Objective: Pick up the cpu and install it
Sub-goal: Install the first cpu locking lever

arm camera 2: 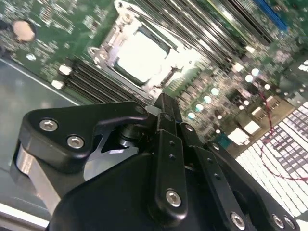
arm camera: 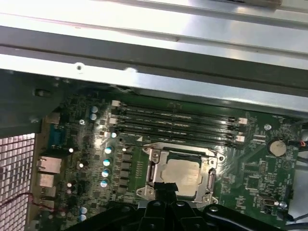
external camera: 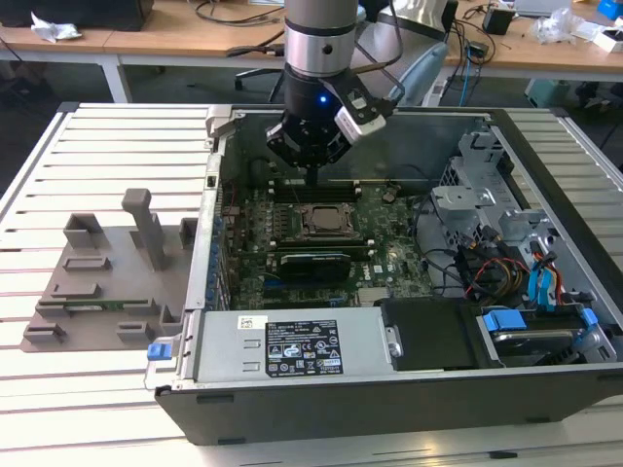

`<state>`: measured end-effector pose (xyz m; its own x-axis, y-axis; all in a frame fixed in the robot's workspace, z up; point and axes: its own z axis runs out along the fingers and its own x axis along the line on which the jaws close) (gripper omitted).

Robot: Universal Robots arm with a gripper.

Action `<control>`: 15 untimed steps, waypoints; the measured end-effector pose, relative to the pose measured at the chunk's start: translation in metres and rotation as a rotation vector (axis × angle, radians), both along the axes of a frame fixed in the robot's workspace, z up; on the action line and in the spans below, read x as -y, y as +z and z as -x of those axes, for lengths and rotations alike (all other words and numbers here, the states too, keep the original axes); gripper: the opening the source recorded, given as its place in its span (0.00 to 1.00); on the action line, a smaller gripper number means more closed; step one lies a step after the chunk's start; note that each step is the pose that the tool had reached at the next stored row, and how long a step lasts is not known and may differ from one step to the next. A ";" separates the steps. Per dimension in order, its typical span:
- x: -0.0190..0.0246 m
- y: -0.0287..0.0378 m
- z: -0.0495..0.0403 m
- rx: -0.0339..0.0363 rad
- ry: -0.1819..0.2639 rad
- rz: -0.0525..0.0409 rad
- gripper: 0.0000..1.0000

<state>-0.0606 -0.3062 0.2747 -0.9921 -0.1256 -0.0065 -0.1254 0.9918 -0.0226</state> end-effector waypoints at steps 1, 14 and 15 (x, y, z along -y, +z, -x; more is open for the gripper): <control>-0.0001 -0.0001 0.0064 0.0001 0.000 0.0000 0.11; -0.0227 -0.0131 0.0458 0.0001 -0.003 -0.0024 0.11; -0.0230 -0.0134 0.0456 0.0003 -0.003 -0.0025 0.11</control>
